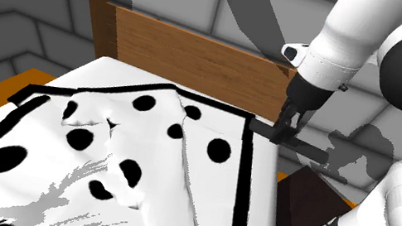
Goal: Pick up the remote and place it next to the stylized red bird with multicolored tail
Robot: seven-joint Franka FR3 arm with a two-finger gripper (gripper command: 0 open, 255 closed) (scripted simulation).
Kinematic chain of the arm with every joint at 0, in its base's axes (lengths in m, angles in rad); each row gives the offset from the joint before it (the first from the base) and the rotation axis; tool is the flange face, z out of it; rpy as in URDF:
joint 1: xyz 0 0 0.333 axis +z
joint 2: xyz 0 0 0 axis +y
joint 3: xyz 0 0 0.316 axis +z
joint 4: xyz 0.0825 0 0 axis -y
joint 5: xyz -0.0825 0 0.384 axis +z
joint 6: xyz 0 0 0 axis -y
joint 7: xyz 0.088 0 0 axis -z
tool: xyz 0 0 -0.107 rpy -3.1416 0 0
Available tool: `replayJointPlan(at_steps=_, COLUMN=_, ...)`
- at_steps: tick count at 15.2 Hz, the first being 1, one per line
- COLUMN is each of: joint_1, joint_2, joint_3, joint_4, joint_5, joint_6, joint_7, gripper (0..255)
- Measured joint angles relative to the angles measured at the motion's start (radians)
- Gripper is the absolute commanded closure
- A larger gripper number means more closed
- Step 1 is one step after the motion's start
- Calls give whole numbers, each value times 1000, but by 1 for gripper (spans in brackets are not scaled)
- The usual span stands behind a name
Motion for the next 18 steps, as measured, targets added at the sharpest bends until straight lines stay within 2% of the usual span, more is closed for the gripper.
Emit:
replayJointPlan(at_steps=11, joint_1=-9, joint_2=11, joint_3=-17, joint_4=148, joint_5=-14, joint_6=-137, joint_7=-8, gripper=255)
replayJointPlan(at_steps=18, joint_1=-3, joint_2=191, joint_3=103, joint_4=304, joint_5=11, joint_6=-112, joint_7=120, gripper=255)
